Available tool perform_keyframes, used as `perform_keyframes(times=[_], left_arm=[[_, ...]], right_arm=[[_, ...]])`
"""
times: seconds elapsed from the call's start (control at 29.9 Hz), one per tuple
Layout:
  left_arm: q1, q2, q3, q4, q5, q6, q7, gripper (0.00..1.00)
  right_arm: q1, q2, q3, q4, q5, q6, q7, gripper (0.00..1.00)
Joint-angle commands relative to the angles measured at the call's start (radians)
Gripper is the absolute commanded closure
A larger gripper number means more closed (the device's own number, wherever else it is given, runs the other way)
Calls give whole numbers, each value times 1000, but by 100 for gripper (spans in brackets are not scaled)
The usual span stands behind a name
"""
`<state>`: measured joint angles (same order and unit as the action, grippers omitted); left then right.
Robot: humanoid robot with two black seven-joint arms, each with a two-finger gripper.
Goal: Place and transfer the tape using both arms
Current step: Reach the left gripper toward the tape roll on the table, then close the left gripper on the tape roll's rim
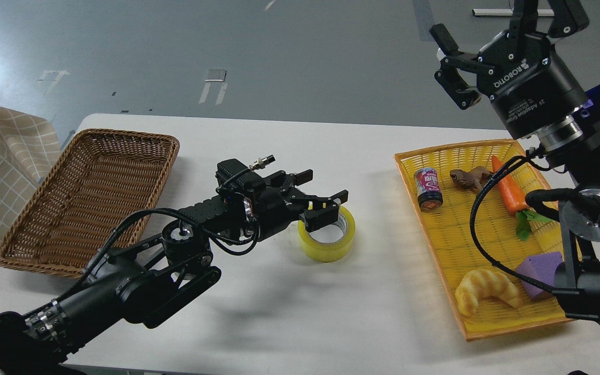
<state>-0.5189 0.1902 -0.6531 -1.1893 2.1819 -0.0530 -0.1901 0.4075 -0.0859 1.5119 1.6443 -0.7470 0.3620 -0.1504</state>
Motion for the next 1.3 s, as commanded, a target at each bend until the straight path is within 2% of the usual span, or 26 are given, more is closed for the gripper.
perform_keyframes(times=[0.0,0.3,0.47,1.17,1.27], left_arm=[[-10,-15,21,39,0,4,0,2],[-41,-21,99,108,0,59,-2,2],[-85,-23,145,184,0,99,-2,2],[-84,-61,208,326,0,193,-5,2],[-81,-54,227,332,0,203,-40,2]], right_arm=[[-3,-2,5,-1,0,0,0,0],[-1,0,5,-3,0,0,0,0],[-1,-2,5,-6,0,0,0,0],[-3,-8,1,-14,-2,0,-1,0],[-4,-6,-1,-14,-2,-5,-1,0]])
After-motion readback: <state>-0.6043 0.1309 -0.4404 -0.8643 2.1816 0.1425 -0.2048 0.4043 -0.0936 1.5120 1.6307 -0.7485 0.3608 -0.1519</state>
